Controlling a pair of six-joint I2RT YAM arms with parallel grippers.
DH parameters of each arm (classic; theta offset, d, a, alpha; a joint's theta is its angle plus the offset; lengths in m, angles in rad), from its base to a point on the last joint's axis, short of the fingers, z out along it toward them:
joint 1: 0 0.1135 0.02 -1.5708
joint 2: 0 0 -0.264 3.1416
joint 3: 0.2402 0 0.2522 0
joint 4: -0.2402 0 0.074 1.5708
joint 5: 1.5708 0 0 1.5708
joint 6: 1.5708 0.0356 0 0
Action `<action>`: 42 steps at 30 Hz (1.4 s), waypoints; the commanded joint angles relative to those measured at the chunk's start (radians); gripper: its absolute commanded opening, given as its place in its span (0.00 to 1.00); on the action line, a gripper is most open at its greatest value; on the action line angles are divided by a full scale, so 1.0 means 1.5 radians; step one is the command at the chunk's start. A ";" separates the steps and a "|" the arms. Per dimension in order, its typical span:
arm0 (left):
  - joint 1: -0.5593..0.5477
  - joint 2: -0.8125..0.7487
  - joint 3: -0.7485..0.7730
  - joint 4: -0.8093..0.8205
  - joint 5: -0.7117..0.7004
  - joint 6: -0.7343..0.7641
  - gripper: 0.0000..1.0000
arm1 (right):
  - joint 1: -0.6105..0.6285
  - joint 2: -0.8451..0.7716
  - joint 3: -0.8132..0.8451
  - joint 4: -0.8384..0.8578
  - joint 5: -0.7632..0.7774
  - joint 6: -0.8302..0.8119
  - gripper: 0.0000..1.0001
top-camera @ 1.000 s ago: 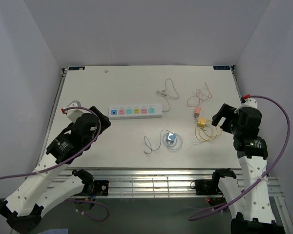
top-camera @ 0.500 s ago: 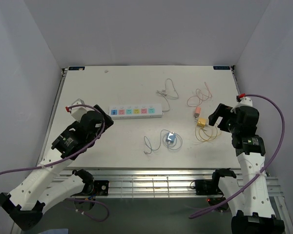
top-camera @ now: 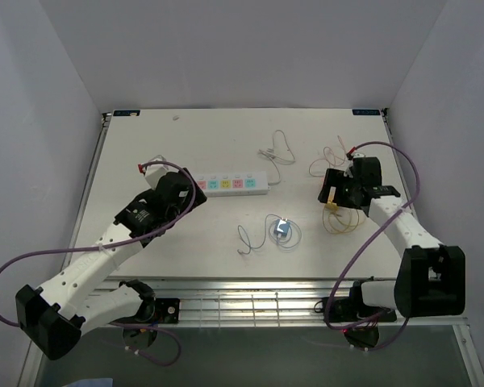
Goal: Insert the plug
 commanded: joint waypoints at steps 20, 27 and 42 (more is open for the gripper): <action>0.044 0.015 -0.011 0.062 0.031 0.052 0.98 | 0.050 0.309 0.186 0.140 0.182 -0.041 0.95; 0.048 0.004 -0.015 0.061 0.032 0.053 0.98 | 0.067 0.331 0.180 0.137 0.207 -0.023 0.95; 0.050 -0.004 -0.019 0.058 0.029 0.054 0.98 | 0.071 0.363 0.185 0.132 0.237 -0.004 0.61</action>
